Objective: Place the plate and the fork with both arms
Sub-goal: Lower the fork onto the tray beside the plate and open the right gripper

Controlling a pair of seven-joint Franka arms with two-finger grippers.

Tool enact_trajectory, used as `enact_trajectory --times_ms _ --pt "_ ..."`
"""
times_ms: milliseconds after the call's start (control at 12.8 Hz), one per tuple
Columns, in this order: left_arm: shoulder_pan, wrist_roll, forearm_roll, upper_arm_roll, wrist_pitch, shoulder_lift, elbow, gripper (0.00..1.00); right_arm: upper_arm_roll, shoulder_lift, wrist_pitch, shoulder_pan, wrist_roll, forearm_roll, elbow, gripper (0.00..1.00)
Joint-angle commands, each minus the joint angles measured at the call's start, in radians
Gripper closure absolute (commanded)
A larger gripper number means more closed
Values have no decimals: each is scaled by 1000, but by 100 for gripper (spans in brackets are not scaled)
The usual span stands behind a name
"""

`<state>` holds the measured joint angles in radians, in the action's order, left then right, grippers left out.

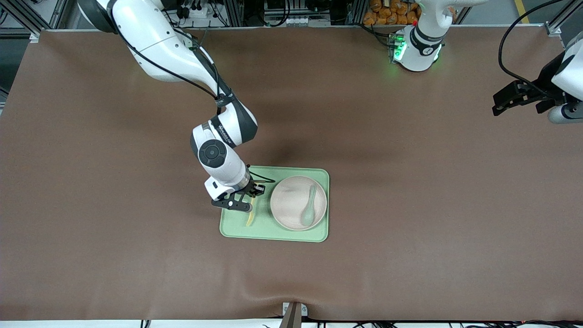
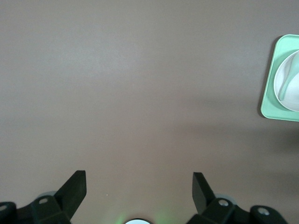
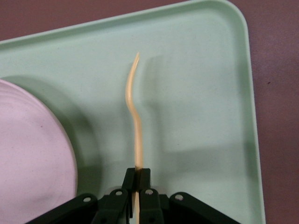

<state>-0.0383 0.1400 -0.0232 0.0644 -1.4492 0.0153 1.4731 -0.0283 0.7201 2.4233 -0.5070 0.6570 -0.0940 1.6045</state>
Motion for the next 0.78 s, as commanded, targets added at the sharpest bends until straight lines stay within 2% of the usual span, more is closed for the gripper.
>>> enact_trajectory --times_ms 0,626,705 --pt "-3 -14 -24 5 1 5 -11 0 -7 -22 17 16 -27 -7 49 100" --pt "-5 -13 -24 5 1 5 -11 0 -7 -21 59 41 -47 -7 89 100" --pt "-5 -13 -24 5 1 5 -11 0 -7 -21 57 44 -45 -7 89 97"
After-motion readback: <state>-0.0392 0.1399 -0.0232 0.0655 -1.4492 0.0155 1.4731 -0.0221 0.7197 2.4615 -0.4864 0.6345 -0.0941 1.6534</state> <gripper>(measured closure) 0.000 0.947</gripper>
